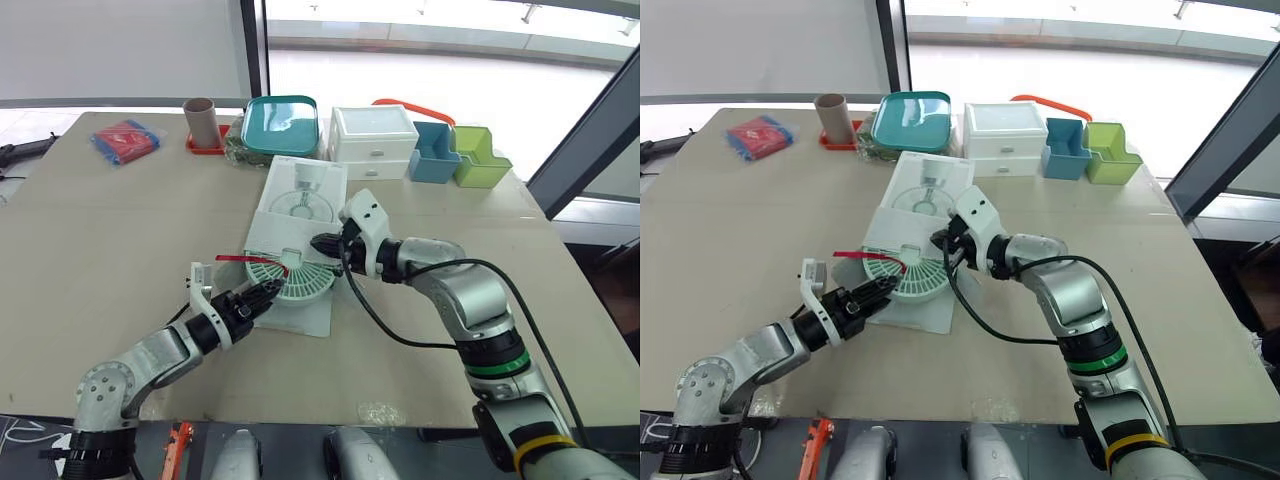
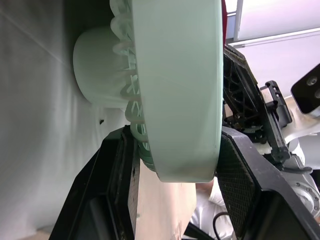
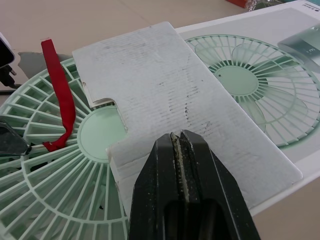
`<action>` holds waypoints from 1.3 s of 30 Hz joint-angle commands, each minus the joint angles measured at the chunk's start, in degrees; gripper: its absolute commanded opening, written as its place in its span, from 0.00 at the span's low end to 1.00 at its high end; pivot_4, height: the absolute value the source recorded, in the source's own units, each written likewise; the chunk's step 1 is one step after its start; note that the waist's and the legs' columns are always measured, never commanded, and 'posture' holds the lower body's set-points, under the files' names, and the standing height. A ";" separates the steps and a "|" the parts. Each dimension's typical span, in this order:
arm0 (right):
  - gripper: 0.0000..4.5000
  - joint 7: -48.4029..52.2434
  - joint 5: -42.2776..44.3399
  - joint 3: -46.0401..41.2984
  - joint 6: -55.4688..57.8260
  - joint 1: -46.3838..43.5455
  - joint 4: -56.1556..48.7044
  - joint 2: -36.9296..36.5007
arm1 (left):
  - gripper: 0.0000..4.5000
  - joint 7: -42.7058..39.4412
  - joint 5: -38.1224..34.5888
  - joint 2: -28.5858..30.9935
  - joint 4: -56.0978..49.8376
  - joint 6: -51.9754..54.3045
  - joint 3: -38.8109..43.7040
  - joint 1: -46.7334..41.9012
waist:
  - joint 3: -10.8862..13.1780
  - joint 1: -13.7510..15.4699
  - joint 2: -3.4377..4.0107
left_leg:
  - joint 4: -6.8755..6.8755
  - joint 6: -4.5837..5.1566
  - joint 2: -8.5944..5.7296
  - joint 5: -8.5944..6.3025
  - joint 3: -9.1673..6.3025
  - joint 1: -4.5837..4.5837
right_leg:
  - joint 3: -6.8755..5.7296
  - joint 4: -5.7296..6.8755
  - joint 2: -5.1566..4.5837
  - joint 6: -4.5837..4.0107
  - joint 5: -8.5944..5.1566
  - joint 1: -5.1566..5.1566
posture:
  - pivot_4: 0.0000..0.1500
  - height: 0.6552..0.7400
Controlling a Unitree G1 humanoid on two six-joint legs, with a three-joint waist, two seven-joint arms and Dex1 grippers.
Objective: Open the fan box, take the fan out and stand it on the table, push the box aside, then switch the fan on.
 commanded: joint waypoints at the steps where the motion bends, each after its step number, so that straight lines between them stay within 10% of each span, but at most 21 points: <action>1: 0.00 -0.30 -0.25 -0.34 -0.22 -0.63 0.29 -0.33 | 0.44 1.42 -3.11 1.76 -3.29 -0.67 0.33 1.04 | 0.00 0.01 0.00 | 0.00 0.00 0.00 0.00 0.00 -0.02 | 0.00 0.00 -0.01 0.00 0.00 0.00 | 1.00 1.00; 39: 0.00 1.28 -1.43 1.37 -3.33 -3.99 4.80 -0.01 | 0.44 -10.08 -8.38 14.30 -19.46 -4.37 3.81 29.75 | 0.06 -0.09 0.08 | -0.07 0.01 0.03 -0.01 0.08 -0.04 | 0.04 -0.02 0.01 -0.12 -0.08 -0.11 | 1.00 1.00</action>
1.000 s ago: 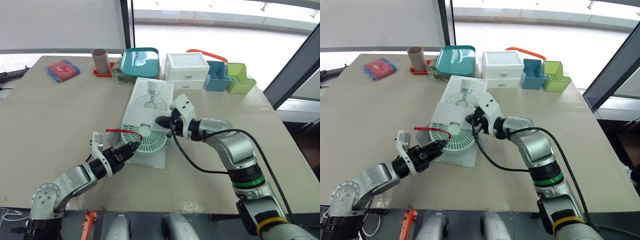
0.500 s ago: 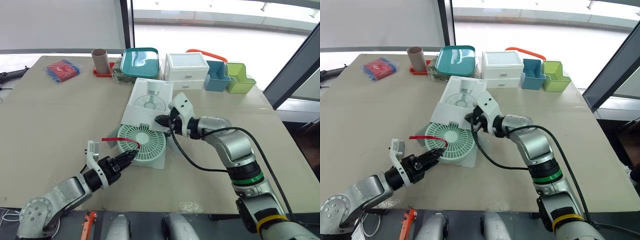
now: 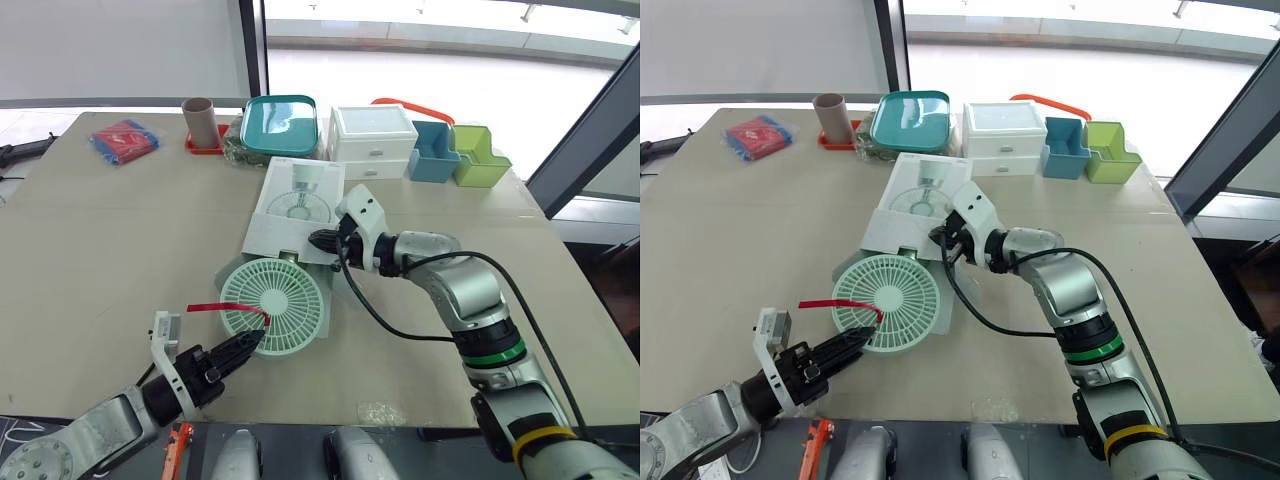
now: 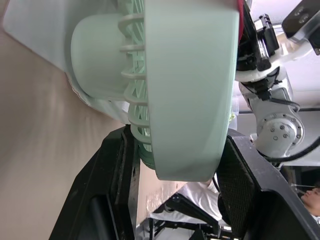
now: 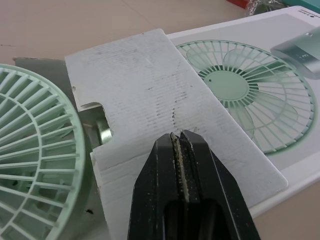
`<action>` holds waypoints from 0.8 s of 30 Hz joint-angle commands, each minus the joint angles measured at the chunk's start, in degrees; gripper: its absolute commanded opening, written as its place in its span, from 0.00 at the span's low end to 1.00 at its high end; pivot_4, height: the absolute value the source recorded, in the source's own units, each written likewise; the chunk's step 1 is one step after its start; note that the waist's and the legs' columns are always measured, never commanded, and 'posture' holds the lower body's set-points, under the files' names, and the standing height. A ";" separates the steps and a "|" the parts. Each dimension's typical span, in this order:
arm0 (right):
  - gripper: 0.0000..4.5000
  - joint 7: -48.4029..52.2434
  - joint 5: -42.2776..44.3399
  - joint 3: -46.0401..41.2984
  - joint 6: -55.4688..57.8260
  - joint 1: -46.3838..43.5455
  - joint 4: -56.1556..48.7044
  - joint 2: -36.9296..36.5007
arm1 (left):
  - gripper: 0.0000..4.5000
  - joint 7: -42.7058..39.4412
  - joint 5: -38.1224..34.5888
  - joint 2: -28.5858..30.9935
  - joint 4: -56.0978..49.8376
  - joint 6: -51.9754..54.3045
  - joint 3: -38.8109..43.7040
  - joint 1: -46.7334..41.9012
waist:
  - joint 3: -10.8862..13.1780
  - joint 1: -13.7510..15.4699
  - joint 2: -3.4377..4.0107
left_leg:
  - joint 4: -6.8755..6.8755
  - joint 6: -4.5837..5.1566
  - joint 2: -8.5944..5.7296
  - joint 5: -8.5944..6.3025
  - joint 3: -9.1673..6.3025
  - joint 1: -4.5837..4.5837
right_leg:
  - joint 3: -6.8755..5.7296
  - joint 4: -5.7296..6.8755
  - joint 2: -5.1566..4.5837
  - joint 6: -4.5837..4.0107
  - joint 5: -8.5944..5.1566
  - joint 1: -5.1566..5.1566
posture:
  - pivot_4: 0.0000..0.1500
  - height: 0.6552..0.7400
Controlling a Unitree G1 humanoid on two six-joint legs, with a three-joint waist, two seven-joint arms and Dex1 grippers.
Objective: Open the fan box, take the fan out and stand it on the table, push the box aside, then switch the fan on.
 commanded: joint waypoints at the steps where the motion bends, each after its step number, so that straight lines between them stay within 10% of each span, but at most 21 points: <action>1: 0.00 0.06 -0.57 -0.07 -0.77 -1.15 0.35 0.07 | 0.44 -3.72 -0.50 2.91 -2.34 1.56 1.72 3.98 | 0.00 -0.01 0.01 | -0.02 0.00 0.01 0.00 0.00 0.00 | 0.00 0.00 0.01 -0.03 -0.02 -0.01 | 1.00 1.00; 13: 0.00 0.00 -0.87 0.54 -1.76 -0.97 0.57 0.24 | 0.44 -10.51 -0.50 8.57 0.43 3.13 3.38 4.59 | 0.03 0.02 0.04 | -0.14 0.00 0.02 0.00 -0.01 0.00 | -0.03 0.00 0.00 -0.06 -0.10 -0.06 | 1.00 1.00; 19: 0.00 0.12 -1.13 0.67 -2.16 -0.82 0.63 0.17 | 0.89 -13.05 0.72 10.35 1.54 3.74 4.90 3.89 | 0.03 0.01 0.05 | -0.17 0.00 0.02 0.00 0.01 0.00 | -0.02 0.00 0.00 -0.07 -0.10 -0.07 | 1.00 1.00; 24: 0.00 0.31 -1.43 1.09 -3.11 -1.10 1.63 0.61 | 0.97 -22.88 6.36 14.24 4.70 7.45 10.53 5.55 | 0.04 0.00 0.06 | -0.22 0.00 0.02 0.00 0.00 0.00 | -0.03 0.00 0.00 -0.10 -0.12 -0.09 | 1.00 1.00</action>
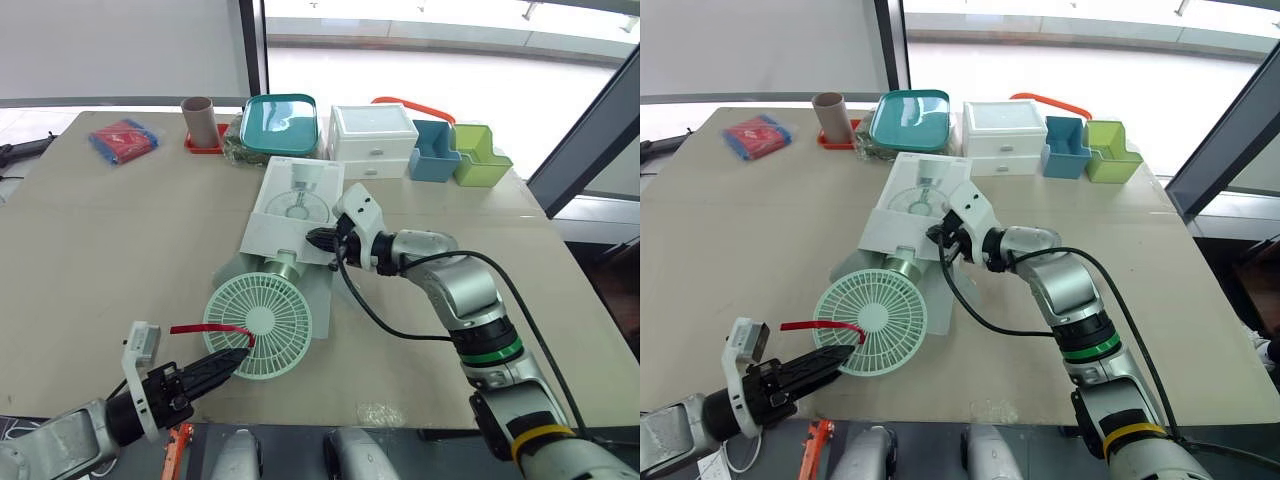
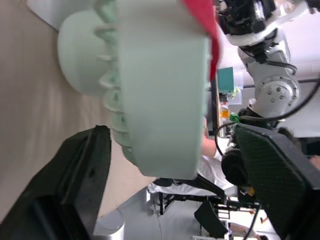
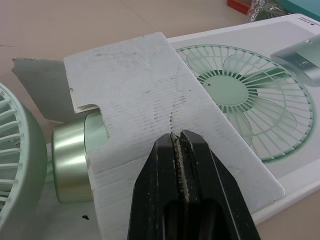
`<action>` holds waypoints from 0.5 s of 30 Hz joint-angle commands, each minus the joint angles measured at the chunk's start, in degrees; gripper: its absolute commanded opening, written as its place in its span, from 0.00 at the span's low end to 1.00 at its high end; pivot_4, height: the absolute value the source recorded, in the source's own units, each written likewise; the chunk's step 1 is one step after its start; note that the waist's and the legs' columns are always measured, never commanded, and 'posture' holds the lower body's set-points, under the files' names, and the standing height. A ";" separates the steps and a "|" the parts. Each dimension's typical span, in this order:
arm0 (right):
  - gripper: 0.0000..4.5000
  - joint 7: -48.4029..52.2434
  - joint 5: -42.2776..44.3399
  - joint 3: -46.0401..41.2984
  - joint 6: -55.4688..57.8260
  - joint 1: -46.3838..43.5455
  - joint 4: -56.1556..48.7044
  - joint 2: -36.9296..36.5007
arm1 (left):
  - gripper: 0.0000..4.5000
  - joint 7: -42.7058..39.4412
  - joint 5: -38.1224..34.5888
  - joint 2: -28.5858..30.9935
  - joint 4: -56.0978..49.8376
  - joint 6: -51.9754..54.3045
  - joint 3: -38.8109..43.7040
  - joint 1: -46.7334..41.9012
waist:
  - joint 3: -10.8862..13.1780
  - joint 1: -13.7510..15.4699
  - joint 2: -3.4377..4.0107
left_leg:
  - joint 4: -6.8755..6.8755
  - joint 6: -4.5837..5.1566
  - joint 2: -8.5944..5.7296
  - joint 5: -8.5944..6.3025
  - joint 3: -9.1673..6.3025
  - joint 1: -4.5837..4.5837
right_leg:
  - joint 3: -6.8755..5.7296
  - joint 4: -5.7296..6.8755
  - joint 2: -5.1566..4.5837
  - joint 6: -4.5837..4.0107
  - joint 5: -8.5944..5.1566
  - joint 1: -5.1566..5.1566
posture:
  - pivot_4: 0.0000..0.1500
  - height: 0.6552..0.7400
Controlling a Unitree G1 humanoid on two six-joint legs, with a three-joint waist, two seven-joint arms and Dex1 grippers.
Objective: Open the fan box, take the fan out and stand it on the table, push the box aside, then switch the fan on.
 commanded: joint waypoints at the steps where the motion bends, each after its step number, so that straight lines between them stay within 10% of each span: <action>1: 0.00 0.16 -1.03 0.69 -1.27 -0.81 0.93 0.49 | 0.97 -10.82 6.24 4.09 2.97 3.26 7.07 1.78 | 0.00 0.00 0.01 | -0.05 -0.01 0.00 0.01 0.00 0.03 | -0.01 0.00 0.00 -0.04 -0.02 0.00 | 1.00 1.00; 15: 0.00 1.20 -1.72 1.59 -2.87 -1.61 2.99 1.67 | 0.97 -42.19 39.93 13.75 7.09 -8.77 16.71 -0.37 | 0.00 -0.07 0.00 | -0.45 -0.12 0.06 0.07 -0.03 0.10 | -0.16 0.00 0.01 -0.31 -0.22 -0.11 | 1.00 1.00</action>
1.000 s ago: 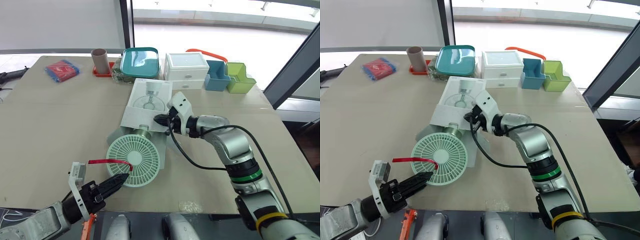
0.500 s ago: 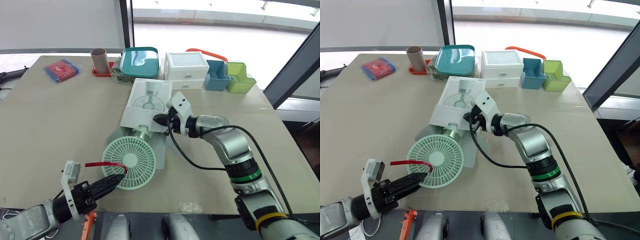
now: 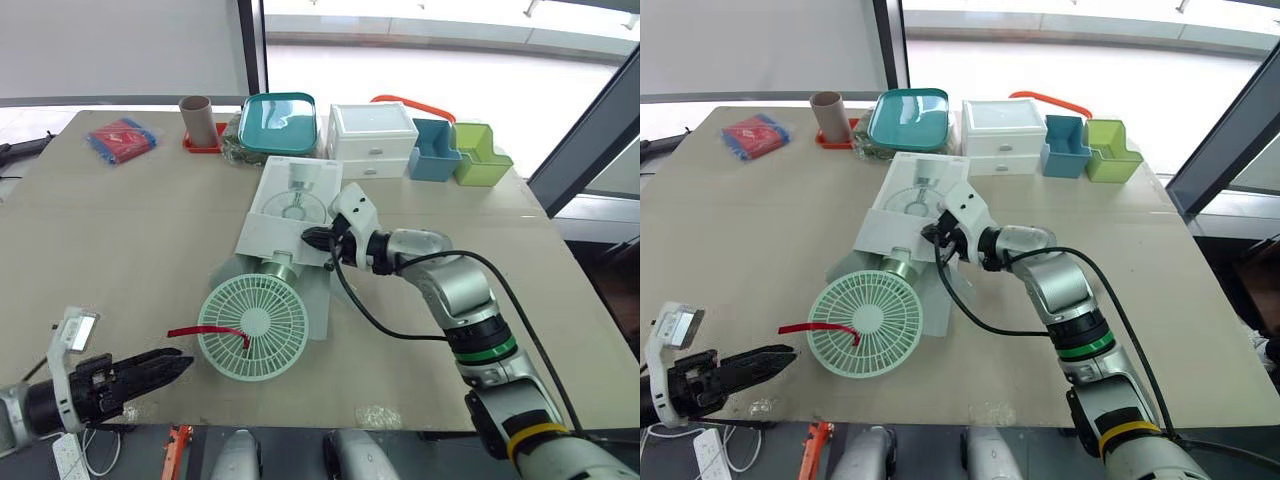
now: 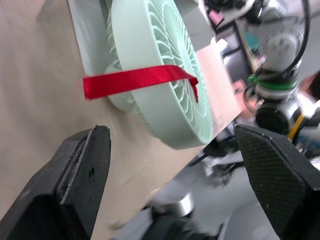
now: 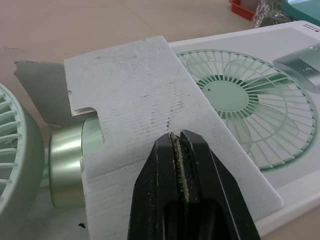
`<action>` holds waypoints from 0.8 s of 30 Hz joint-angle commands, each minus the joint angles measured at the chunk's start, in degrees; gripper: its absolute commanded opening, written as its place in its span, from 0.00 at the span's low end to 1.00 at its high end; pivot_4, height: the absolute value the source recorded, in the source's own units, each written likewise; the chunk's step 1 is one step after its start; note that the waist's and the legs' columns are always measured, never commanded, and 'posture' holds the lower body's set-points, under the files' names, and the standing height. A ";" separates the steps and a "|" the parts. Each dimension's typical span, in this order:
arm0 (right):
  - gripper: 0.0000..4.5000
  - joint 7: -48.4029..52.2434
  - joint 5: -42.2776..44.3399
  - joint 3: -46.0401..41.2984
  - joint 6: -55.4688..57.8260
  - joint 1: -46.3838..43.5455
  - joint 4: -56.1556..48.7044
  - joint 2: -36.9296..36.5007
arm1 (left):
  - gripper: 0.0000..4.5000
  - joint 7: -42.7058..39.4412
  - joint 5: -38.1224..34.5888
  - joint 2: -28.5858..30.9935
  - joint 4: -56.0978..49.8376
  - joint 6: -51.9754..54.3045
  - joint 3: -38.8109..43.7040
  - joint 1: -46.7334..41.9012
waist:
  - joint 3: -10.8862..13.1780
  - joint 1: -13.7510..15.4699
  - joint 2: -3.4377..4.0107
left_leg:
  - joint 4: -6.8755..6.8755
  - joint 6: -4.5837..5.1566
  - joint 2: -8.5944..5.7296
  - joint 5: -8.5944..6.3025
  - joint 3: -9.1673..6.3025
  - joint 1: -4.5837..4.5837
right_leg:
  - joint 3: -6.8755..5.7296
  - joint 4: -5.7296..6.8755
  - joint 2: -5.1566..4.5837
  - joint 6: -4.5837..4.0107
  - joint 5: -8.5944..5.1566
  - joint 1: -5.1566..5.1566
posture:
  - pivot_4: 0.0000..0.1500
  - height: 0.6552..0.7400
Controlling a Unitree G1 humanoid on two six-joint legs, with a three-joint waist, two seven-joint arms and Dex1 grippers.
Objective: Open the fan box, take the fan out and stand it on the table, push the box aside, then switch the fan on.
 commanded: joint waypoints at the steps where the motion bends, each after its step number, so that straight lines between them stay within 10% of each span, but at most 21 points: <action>1: 0.00 0.60 -0.98 1.19 -0.73 -1.20 1.52 0.58 | 0.97 -12.85 21.21 4.79 0.91 -13.33 2.34 -4.55 | 0.01 0.00 0.02 | -0.01 0.00 0.00 0.00 0.00 0.00 | 0.00 0.00 0.00 -0.01 -0.01 -0.01 | 1.00 1.00; 10: 0.00 1.33 -1.38 1.27 -1.43 -1.65 2.40 1.07 | 0.97 -17.59 63.23 -1.66 11.61 -57.17 -9.25 -18.02 | 0.00 -0.07 0.00 | -0.15 -0.10 0.03 0.06 0.04 0.08 | -0.02 -0.01 0.00 -0.14 0.03 0.00 | 1.00 1.00; 24: 0.00 2.53 -2.12 2.32 -3.38 -2.05 4.45 2.44 | 0.97 -17.48 85.80 -0.61 34.24 -125.86 -15.22 -28.64 | -0.02 -0.10 -0.03 | -0.15 -0.08 0.15 0.05 0.06 0.08 | -0.17 0.00 -0.04 -0.21 0.09 0.00 | 1.00 1.00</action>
